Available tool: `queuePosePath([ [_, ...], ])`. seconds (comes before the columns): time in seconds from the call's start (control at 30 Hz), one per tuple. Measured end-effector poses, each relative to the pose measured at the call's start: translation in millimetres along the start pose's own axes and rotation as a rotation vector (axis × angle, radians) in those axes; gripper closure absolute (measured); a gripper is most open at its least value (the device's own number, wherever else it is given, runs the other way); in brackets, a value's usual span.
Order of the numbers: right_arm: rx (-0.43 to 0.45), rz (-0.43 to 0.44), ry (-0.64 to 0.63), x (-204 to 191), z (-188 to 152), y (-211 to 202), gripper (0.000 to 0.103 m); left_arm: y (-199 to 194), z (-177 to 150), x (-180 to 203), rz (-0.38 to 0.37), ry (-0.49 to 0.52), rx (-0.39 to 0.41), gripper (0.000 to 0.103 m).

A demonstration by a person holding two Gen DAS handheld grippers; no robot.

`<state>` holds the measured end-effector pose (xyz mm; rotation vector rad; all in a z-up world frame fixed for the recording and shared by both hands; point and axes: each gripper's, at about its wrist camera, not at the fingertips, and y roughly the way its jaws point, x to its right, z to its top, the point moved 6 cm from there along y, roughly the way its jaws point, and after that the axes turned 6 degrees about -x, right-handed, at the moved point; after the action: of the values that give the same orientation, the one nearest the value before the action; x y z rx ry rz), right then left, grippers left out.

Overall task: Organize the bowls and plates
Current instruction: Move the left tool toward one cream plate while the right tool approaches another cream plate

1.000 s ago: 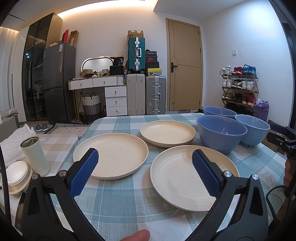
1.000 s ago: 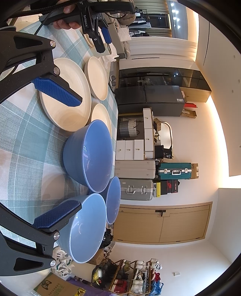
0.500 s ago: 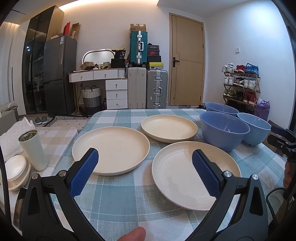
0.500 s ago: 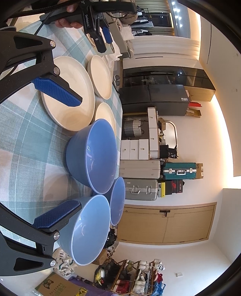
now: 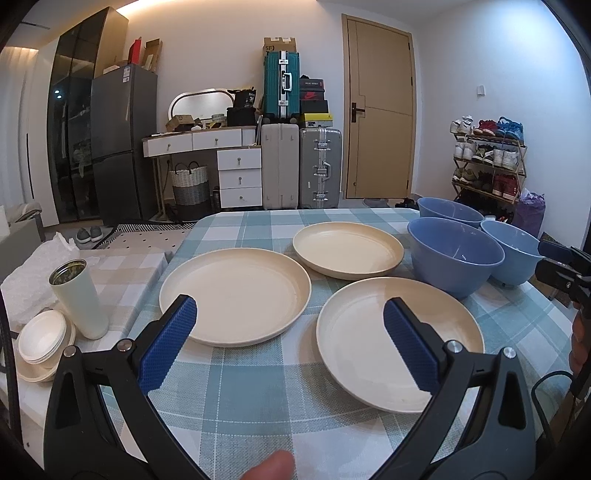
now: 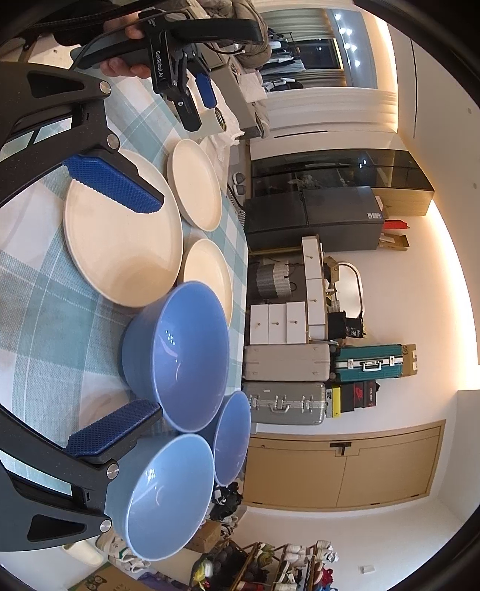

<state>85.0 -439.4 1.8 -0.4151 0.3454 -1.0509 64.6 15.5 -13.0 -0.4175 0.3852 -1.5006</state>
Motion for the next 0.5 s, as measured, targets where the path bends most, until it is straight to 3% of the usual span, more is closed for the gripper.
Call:
queuePosePath([
  [0.5, -0.015, 0.077, -0.066, -35.4, 39.3, 15.5, 0.0, -11.3, 7.2, -10.5, 0.008, 0.029, -0.022, 0.002],
])
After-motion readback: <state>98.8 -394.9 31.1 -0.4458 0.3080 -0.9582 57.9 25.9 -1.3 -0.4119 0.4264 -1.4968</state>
